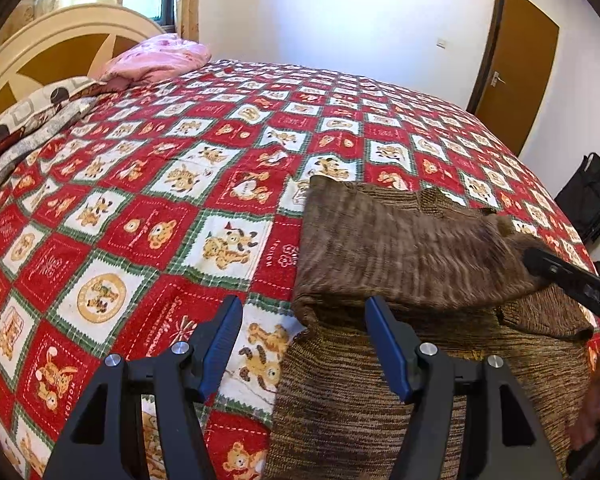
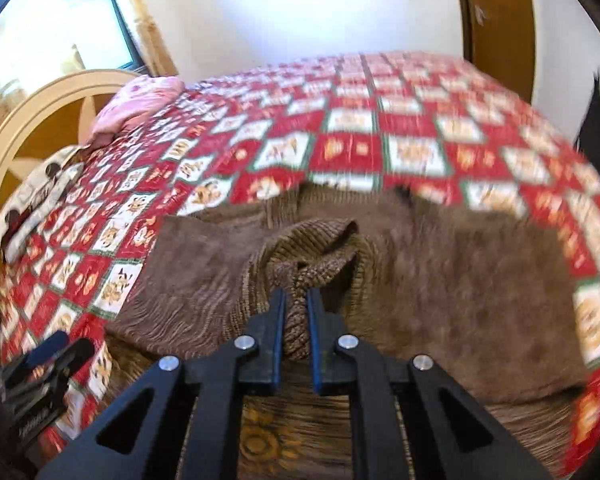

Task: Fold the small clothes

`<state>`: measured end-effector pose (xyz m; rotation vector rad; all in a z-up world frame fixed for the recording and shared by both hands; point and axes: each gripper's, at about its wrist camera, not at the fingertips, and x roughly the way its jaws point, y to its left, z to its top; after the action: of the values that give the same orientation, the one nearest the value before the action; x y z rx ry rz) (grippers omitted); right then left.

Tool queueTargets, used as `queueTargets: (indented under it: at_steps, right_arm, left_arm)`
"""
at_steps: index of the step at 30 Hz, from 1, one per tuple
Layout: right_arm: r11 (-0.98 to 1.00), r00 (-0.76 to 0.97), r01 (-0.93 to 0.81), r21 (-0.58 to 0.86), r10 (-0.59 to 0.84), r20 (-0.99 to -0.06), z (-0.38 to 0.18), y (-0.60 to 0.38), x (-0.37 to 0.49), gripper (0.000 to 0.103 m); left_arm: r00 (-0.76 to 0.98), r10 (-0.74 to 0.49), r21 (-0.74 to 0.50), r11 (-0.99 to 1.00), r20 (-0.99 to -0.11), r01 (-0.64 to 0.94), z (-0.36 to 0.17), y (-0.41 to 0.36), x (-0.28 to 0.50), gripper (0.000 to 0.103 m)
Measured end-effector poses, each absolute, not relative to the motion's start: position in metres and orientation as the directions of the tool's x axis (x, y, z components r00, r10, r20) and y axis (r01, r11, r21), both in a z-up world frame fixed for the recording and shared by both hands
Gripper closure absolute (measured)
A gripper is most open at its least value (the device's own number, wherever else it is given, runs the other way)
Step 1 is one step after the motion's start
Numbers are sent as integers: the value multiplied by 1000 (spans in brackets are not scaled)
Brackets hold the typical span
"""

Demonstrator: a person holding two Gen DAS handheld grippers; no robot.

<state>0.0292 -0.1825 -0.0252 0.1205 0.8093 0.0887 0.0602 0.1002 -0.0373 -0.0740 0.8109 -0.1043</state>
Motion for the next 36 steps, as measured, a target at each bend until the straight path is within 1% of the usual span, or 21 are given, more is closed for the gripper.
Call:
queueTargets:
  at_steps: [2, 4, 5, 6, 7, 9, 11, 13, 15, 17, 18, 19, 22, 23, 24, 27, 30, 32, 35, 36]
  right_arm:
    - [994, 671, -48, 101, 107, -734, -32, -184, 20, 87]
    - [998, 634, -34, 44, 56, -771, -50, -184, 22, 78]
    - [1000, 608, -10, 7, 12, -794, -62, -187, 23, 64]
    - [1000, 582, 16, -12, -19, -813, -72, -192, 24, 53]
    - [999, 571, 48, -3, -30, -820, -77, -201, 20, 53]
    - [990, 577, 114, 80, 0, -816, -75, -226, 11, 53]
    - [975, 596, 174, 136, 5, -803, -67, -244, 7, 52]
    - [954, 631, 195, 229, 57, -774, -54, -259, 8, 51]
    - [930, 641, 170, 326, 147, -753, -48, -265, 22, 51]
    - [924, 645, 130, 361, 198, -738, -49, -263, 36, 53]
    - [933, 628, 111, 342, 201, -752, -54, -258, 49, 57]
    - [940, 615, 123, 318, 180, -768, -57, -253, 55, 58]
    - [946, 579, 118, 301, 180, -795, -72, -242, 75, 59]
    - [948, 571, 107, 299, 188, -799, -75, -239, 79, 67]
    - [952, 558, 82, 294, 200, -805, -79, -234, 85, 92]
    - [964, 556, 65, 256, 178, -812, -76, -228, 90, 95]
    - [978, 621, 21, 205, 148, -770, -55, -228, 91, 95]
    - [983, 649, 28, 180, 119, -752, -48, -234, 93, 95]
    - [988, 624, 32, 154, 100, -775, -63, -242, 101, 93]
    - [990, 603, 33, 136, 89, -793, -73, -245, 106, 93]
  left_arm:
    - [682, -120, -94, 993, -721, 75, -39, 95, 61, 38]
    - [671, -123, -91, 992, -731, 82, -42, 89, 63, 38]
    - [667, -122, -86, 992, -735, 87, -43, 87, 63, 38]
    - [668, -120, -77, 993, -735, 94, -43, 84, 62, 38]
    - [673, -115, -66, 993, -731, 99, -43, 83, 61, 38]
    - [686, -92, -41, 995, -722, 90, -41, 84, 61, 38]
    - [687, -86, -47, 996, -721, 76, -41, 88, 64, 38]
    - [681, -83, -54, 997, -728, 64, -44, 89, 71, 38]
    - [683, -64, -37, 998, -728, 54, -47, 87, 75, 38]
    - [679, -53, -23, 998, -732, 53, -50, 83, 79, 38]
    - [675, -43, -14, 999, -737, 48, -53, 80, 81, 38]
    - [669, -29, -4, 999, -743, 39, -55, 79, 84, 38]
    - [648, -5, -1, 1000, -762, 8, -61, 78, 94, 38]
    - [641, -3, -6, 1000, -768, -1, -64, 78, 97, 38]
    - [635, -2, -9, 1000, -773, -8, -66, 78, 100, 38]
    - [619, 13, 5, 1000, -786, -13, -75, 75, 106, 38]
    - [609, 9, -5, 1000, -793, -21, -81, 75, 109, 38]
    - [615, -1, -24, 999, -789, -28, -83, 74, 109, 38]
    - [623, 5, -16, 1000, -782, -27, -84, 71, 109, 36]
    - [629, 20, 0, 999, -777, -32, -85, 70, 108, 32]
